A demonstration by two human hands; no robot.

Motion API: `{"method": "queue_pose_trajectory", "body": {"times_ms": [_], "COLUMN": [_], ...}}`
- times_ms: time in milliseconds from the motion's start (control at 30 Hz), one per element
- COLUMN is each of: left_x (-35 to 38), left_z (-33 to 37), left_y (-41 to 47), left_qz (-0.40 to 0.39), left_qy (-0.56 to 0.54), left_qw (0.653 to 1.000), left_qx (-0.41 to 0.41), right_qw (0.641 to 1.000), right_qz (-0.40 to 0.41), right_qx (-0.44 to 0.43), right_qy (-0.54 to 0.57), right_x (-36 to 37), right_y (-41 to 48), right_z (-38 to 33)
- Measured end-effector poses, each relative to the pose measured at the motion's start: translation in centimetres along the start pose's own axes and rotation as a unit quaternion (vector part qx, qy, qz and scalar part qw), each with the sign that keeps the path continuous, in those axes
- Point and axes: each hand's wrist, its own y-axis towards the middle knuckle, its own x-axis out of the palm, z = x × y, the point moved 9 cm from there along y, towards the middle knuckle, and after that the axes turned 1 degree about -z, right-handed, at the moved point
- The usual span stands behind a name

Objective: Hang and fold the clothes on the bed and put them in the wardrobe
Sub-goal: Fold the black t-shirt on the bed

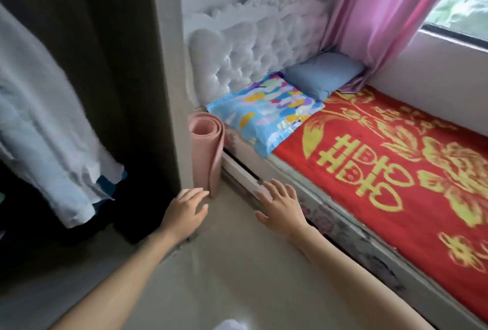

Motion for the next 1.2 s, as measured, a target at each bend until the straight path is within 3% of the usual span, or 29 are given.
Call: {"method": "queue_pose_trajectory", "body": {"times_ms": [133,267,433,633,800,933,1067,1200], "left_x": [4.6,9.9,16.8,22.5,25.0,23.1,19.6,15.7], "left_z": [9.3,16.2,23.1,31.9,37.6,39.0,40.3,41.7], "left_y": [2.1,2.8,2.7,-2.3,-14.2,-27.9,-39.8,-49.2], "left_qz": [-0.044,-0.128,-0.241,-0.357,-0.416,-0.459,-0.454,-0.435], "left_qy": [-0.039,-0.056,-0.068,-0.049,-0.045,-0.073,-0.096,-0.135], "left_qw": [0.993,0.973,0.927,0.806,0.686,0.554,0.458,0.402], "left_qx": [0.101,0.184,0.278,0.470,0.596,0.691,0.758,0.794], "right_qw": [0.991,0.951,0.847,0.618,0.441,0.324,0.250,0.232], "right_qz": [-0.014,-0.005,0.054,0.062,0.070,0.071,0.087,0.095], "right_qx": [0.136,0.309,0.530,0.783,0.895,0.942,0.960,0.961], "right_qy": [0.009,0.026,-0.005,0.044,-0.002,-0.052,-0.088,-0.120], "right_x": [0.4,0.2,-1.6,0.7,-0.2,-3.3,-6.0,-8.5], "right_y": [-7.4,-16.4,-30.4,-48.7,-56.0,-59.8,-64.0,-67.7], "right_z": [7.3,12.5,14.1,3.5,-11.2,-21.5,-28.6,-32.1]}}
